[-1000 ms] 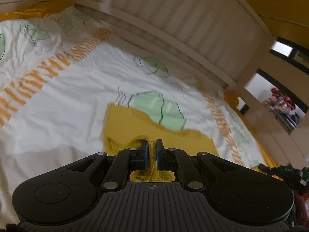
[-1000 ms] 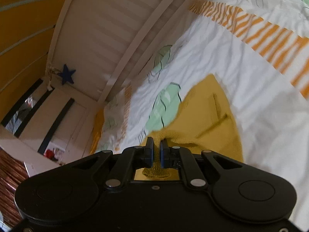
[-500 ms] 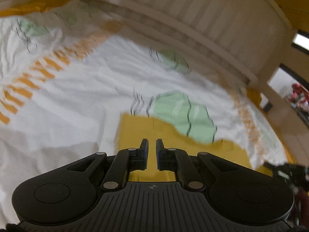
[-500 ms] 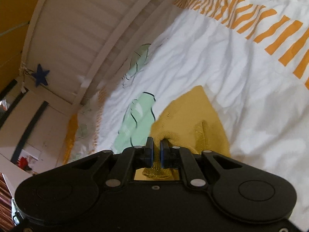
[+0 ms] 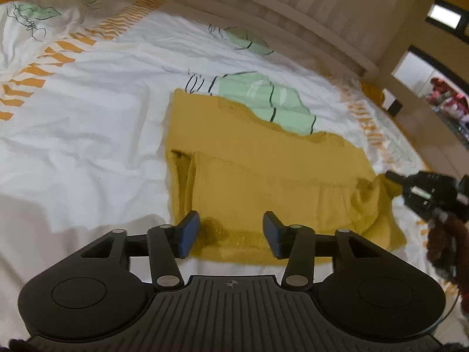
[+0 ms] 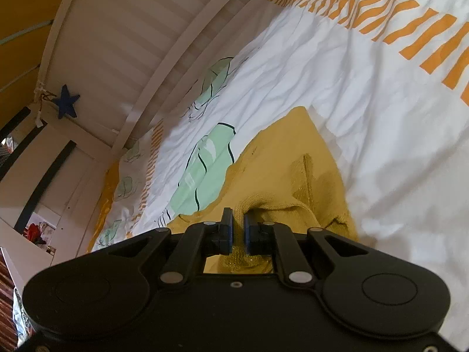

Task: Fold small clothes
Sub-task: 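Lift the held hem with both tools and fold it toward the collar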

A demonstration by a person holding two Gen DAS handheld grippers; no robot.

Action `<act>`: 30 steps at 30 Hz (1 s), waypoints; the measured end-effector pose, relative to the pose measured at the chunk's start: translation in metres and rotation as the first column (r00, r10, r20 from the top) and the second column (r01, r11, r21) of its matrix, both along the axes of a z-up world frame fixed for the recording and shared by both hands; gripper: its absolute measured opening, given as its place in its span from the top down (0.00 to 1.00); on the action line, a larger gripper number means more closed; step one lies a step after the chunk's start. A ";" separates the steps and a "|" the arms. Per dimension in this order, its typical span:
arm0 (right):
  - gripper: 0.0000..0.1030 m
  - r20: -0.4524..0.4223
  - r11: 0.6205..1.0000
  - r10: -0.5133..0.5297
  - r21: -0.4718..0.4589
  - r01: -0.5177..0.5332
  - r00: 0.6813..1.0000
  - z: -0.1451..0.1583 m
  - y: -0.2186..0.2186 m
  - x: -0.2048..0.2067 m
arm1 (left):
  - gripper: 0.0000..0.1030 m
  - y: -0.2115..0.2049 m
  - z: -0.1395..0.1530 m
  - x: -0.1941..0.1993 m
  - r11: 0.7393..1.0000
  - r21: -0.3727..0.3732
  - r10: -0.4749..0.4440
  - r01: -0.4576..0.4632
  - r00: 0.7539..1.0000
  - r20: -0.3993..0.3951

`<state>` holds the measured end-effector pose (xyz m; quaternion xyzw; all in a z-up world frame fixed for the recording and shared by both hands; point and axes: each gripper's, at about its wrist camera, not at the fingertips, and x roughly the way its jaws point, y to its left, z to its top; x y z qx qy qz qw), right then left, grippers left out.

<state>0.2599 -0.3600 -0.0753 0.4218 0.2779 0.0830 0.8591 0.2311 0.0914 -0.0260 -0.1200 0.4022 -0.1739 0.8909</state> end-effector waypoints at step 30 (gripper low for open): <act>0.83 0.062 1.000 -0.024 0.014 0.023 0.998 0.018 -0.007 0.004 | 0.96 0.013 0.037 0.055 0.964 -0.250 0.114 -0.089 0.989 0.089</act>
